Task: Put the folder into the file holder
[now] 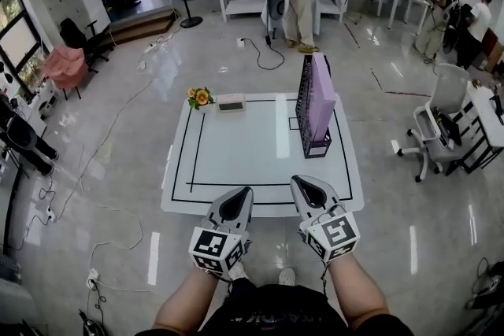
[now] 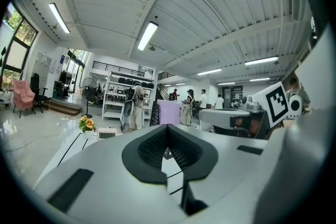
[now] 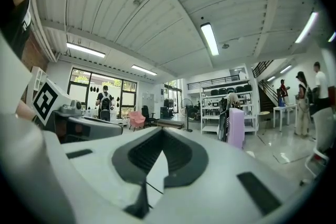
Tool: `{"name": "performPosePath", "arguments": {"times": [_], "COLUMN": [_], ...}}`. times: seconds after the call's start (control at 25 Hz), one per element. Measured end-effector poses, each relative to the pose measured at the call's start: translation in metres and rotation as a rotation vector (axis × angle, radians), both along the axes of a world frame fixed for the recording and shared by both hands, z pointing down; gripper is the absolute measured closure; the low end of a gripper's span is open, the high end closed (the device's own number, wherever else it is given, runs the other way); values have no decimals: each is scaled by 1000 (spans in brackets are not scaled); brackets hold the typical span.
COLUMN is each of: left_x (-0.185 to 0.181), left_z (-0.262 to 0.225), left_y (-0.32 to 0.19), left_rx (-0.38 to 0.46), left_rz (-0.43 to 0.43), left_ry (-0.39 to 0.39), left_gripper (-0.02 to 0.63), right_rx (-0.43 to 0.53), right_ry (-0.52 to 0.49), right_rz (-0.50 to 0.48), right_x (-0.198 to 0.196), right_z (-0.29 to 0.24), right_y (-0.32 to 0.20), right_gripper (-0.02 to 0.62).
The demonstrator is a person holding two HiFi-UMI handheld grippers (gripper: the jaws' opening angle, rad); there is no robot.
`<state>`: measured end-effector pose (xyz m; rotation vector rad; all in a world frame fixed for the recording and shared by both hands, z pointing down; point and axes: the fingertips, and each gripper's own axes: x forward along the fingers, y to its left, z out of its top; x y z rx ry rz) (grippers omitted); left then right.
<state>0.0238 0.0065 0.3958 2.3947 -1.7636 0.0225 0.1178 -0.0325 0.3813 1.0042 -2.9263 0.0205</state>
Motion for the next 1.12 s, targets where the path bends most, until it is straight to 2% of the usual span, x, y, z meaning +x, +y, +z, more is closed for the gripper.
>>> {"name": "performPosePath", "arguments": {"times": [0.4,1.12], "left_x": [15,29], "left_z": [9,7], "left_y": [-2,-8], "left_rx": [-16,6], "left_rz": [-16,-37], "left_ry": [6,-2], "left_gripper": [603,603], "right_rx": [-25,-32], "right_ry": [16,5], "right_rz": [-22,-41], "right_x": [12,22], "right_z": [13,20], "right_y": [-2,-11], "right_gripper": [595,595]}}
